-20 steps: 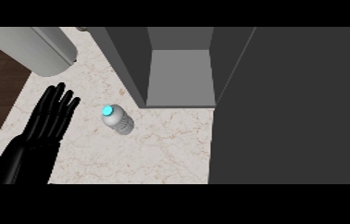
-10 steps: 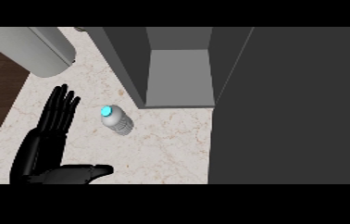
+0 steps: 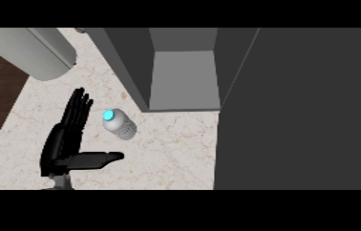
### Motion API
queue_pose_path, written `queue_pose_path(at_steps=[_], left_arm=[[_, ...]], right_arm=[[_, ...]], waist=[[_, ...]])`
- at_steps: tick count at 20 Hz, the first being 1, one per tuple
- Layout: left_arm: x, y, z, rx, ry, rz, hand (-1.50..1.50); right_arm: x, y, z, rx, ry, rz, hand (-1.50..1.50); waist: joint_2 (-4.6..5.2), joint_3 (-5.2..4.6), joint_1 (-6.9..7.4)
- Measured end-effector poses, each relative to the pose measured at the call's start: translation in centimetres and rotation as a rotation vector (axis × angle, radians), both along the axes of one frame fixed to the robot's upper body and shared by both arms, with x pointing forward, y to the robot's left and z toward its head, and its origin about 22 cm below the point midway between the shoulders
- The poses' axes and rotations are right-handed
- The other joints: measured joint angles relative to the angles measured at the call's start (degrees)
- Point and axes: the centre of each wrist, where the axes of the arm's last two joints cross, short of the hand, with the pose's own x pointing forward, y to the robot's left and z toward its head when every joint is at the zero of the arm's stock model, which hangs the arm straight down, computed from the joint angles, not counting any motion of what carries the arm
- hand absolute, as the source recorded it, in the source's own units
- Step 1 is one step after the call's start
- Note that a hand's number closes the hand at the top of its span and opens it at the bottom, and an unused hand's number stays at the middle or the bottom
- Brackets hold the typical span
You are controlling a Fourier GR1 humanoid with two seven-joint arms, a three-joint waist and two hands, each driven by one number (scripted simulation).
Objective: Pick up the bottled water, place it into the cabinet and close the cabinet
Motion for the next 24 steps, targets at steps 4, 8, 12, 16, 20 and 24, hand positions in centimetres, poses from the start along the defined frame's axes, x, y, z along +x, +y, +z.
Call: queue_pose_path(at_steps=[4,8,12,16,20,24], left_arm=[[0.8,0.3,-2.7,0.001,0.012,0.015,-1.5],[1.2,0.7,-5.7,-0.019,0.024,0.048,-1.5],[1.6,1.2,-8.6,-0.023,0.026,0.075,-1.5],[1.7,1.0,-10.9,-0.037,0.038,0.06,-1.5],[1.7,1.1,-12.4,-0.093,0.058,-0.005,-1.5],[1.4,1.0,-14.1,-0.154,0.066,-0.045,-1.5]], right_arm=[[-0.5,0.3,-0.2,0.016,0.0,0.002,-1.5],[-1.3,0.4,-0.5,0.022,-0.005,0.01,-1.5],[-1.9,0.5,-0.6,0.025,0.003,0.019,-1.5],[-2.1,0.5,-0.7,0.02,0.007,0.028,-1.5],[-2.3,0.5,-0.7,0.021,0.009,0.023,-1.5],[-2.4,0.4,-0.8,0.015,0.004,0.028,-1.5]], waist=[[0.03,-0.01,0.01],[0.01,-0.03,-0.25],[0.12,-0.05,-0.4],[0.2,-0.07,-0.36],[0.23,-0.08,-0.4],[0.3,-0.1,-0.56]])
